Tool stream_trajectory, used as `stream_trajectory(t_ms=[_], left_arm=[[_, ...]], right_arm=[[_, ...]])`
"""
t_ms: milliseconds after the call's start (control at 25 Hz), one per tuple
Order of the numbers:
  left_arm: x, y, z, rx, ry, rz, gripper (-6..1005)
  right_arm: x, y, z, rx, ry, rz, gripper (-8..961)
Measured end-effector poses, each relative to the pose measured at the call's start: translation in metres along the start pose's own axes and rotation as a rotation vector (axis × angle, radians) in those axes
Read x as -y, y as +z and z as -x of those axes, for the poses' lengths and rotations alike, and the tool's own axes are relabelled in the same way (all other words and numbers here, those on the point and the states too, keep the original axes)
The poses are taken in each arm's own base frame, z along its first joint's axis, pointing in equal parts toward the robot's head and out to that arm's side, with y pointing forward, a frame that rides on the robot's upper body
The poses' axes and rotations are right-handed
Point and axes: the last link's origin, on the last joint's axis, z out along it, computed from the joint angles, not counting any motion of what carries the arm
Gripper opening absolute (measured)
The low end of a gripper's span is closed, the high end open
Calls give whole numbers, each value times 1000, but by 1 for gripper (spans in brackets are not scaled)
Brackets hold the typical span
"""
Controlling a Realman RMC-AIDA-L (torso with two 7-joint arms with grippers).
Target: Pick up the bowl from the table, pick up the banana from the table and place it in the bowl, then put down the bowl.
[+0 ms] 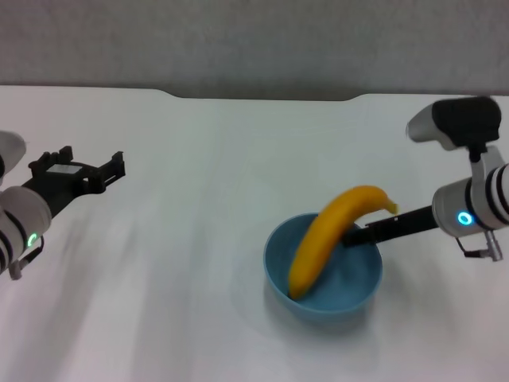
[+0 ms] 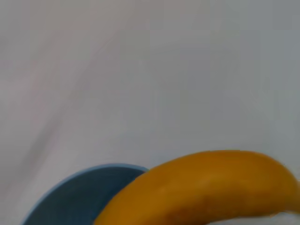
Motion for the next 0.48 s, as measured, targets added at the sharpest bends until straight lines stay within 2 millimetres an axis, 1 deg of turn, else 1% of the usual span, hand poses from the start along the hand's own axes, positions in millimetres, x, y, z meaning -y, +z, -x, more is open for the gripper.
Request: stream_trajectory(t_ms=[80, 120, 160, 240, 280, 320, 360, 480], left_arm=[[1, -1, 0, -1, -1, 0, 891], [2, -1, 0, -3, -3, 2, 891], [2, -1, 0, -5, -5, 5, 891], [6, -4, 1, -16, -20, 12, 891], [9, -6, 1, -20, -30, 12, 891], [17, -10, 3, -40, -74, 24, 891], [17, -10, 3, -40, -74, 24, 891], [31, -18, 10, -81, -169, 49, 891]], right_arm=[[0, -8, 1, 31, -18, 7, 600], [1, -16, -1, 55, -24, 13, 625], [1, -16, -1, 55, -24, 13, 663], [2, -24, -4, 87, -24, 18, 738], [3, -27, -6, 99, -24, 17, 776], [5, -31, -8, 113, -24, 14, 813], [6, -33, -10, 124, -25, 11, 851], [9, -37, -15, 158, -32, 19, 875]])
